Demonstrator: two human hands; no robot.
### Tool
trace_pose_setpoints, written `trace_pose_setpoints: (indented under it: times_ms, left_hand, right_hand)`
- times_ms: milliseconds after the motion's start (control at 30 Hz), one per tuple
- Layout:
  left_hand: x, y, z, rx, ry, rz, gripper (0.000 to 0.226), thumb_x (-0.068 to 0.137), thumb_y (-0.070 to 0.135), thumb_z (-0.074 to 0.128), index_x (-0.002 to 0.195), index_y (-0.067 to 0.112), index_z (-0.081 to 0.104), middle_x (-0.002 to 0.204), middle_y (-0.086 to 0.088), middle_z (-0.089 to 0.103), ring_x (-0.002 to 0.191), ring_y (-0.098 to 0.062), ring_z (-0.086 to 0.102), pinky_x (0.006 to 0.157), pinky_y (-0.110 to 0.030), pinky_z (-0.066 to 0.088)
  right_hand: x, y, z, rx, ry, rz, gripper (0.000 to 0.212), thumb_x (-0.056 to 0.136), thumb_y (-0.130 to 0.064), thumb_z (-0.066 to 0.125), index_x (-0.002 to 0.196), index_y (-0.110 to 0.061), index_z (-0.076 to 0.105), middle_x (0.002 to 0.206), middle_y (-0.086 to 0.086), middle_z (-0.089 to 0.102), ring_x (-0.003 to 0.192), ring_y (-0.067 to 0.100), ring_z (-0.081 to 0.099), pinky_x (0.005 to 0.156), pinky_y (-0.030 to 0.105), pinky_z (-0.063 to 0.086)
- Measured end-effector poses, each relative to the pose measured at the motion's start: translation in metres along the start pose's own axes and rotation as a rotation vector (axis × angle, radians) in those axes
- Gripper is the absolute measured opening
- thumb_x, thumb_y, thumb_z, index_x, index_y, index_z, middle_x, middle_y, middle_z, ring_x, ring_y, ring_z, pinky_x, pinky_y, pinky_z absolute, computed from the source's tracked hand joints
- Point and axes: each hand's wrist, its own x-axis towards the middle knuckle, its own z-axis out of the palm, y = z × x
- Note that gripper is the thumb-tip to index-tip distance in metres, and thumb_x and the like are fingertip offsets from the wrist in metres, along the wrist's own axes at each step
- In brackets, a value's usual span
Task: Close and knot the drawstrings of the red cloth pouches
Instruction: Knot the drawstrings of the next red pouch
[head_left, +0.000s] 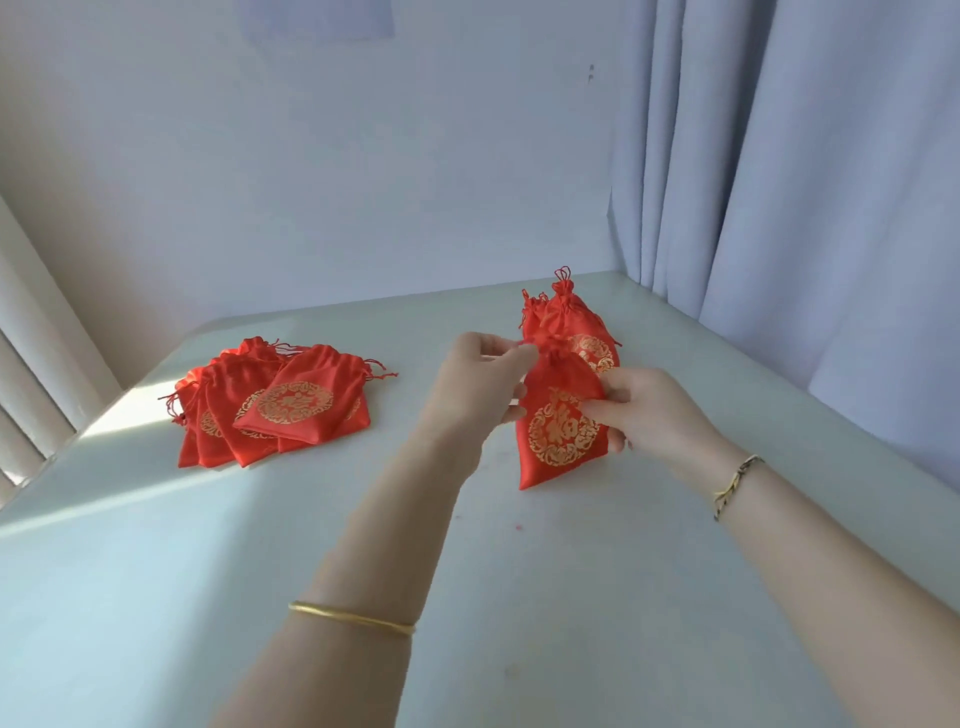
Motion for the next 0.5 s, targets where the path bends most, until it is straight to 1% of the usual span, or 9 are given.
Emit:
trace_pose_setpoints:
  times_ms: [67, 167, 200, 267, 333, 400, 433, 467, 500]
  left_hand:
    - [0.011, -0.017, 0.013, 0.151, -0.013, -0.035, 0.015, 0.086, 0.008, 0.058, 0.097, 0.014, 0.049, 0.092, -0.004, 0.052, 0.068, -0.013, 0.052, 0.058, -0.024, 0.047]
    - [0.025, -0.041, 0.035, 0.339, -0.045, -0.049, 0.024, 0.084, -0.001, 0.052, 0.084, 0.022, 0.051, 0.116, -0.01, 0.044, 0.069, -0.016, 0.052, 0.056, -0.025, 0.049]
    - [0.03, -0.046, 0.042, 0.372, -0.046, -0.039, 0.025, 0.083, -0.002, 0.05, 0.085, 0.022, 0.052, 0.12, -0.011, 0.044, 0.074, -0.019, 0.055, 0.057, -0.026, 0.05]
    - [0.042, -0.052, 0.053, 0.417, -0.033, -0.029, 0.029, 0.083, -0.003, 0.047, 0.098, 0.02, 0.057, 0.125, -0.012, 0.044, 0.089, -0.029, 0.061, 0.061, -0.027, 0.048]
    - [0.053, -0.056, 0.058, 0.434, -0.018, -0.042, 0.036, 0.083, -0.002, 0.046, 0.114, 0.015, 0.056, 0.128, -0.012, 0.043, 0.099, -0.033, 0.061, 0.068, -0.027, 0.046]
    - [0.061, -0.059, 0.059, 0.404, -0.01, -0.061, 0.039, 0.083, -0.001, 0.046, 0.118, 0.013, 0.055, 0.129, -0.012, 0.044, 0.102, -0.033, 0.06, 0.074, -0.029, 0.048]
    - [0.063, -0.06, 0.058, 0.377, -0.011, -0.066, 0.039, 0.083, -0.002, 0.047, 0.118, 0.013, 0.056, 0.128, -0.013, 0.046, 0.099, -0.032, 0.061, 0.075, -0.03, 0.05]
    - [0.063, -0.06, 0.056, 0.352, -0.015, -0.068, 0.038, 0.083, -0.003, 0.048, 0.117, 0.013, 0.056, 0.126, -0.012, 0.048, 0.091, -0.028, 0.062, 0.075, -0.03, 0.051]
    - [0.06, -0.059, 0.053, 0.326, -0.021, -0.072, 0.036, 0.084, -0.004, 0.049, 0.116, 0.012, 0.057, 0.123, -0.011, 0.05, 0.08, -0.022, 0.062, 0.075, -0.031, 0.053]
  right_hand:
    - [0.013, 0.012, -0.011, -0.002, 0.027, 0.04, 0.01, 0.086, -0.009, 0.059, 0.079, -0.002, 0.062, 0.052, 0.012, 0.057, 0.038, 0.01, 0.05, 0.037, 0.011, 0.03]
    - [0.033, 0.024, -0.016, 0.018, 0.125, 0.081, 0.009, 0.088, -0.009, 0.057, 0.081, -0.005, 0.06, 0.054, 0.01, 0.058, 0.028, 0.002, 0.046, 0.033, 0.013, 0.033]
    - [0.038, 0.026, -0.014, 0.027, 0.157, 0.084, 0.008, 0.089, -0.008, 0.056, 0.083, -0.006, 0.06, 0.055, 0.01, 0.058, 0.027, 0.001, 0.046, 0.033, 0.012, 0.034]
    - [0.05, 0.029, -0.008, 0.052, 0.223, 0.082, 0.005, 0.089, -0.007, 0.055, 0.085, -0.006, 0.057, 0.056, 0.01, 0.059, 0.027, 0.002, 0.047, 0.034, 0.013, 0.038]
    - [0.061, 0.031, -0.003, 0.086, 0.295, 0.082, 0.01, 0.088, -0.006, 0.056, 0.08, -0.01, 0.052, 0.063, 0.012, 0.061, 0.036, 0.007, 0.055, 0.041, 0.019, 0.047]
    - [0.069, 0.034, 0.001, 0.097, 0.367, 0.078, 0.014, 0.086, -0.007, 0.059, 0.085, -0.011, 0.047, 0.082, 0.017, 0.062, 0.059, 0.023, 0.064, 0.058, 0.036, 0.056]
    - [0.072, 0.034, 0.004, 0.091, 0.404, 0.082, 0.018, 0.084, -0.008, 0.061, 0.091, -0.011, 0.044, 0.093, 0.019, 0.059, 0.07, 0.031, 0.064, 0.067, 0.043, 0.056]
    - [0.073, 0.034, 0.006, 0.089, 0.44, 0.078, 0.022, 0.083, -0.008, 0.061, 0.095, -0.01, 0.043, 0.101, 0.019, 0.055, 0.077, 0.033, 0.062, 0.072, 0.043, 0.054]
    - [0.07, 0.032, 0.008, 0.08, 0.476, 0.065, 0.023, 0.083, -0.006, 0.06, 0.098, -0.007, 0.043, 0.103, 0.016, 0.051, 0.078, 0.031, 0.058, 0.074, 0.037, 0.05]
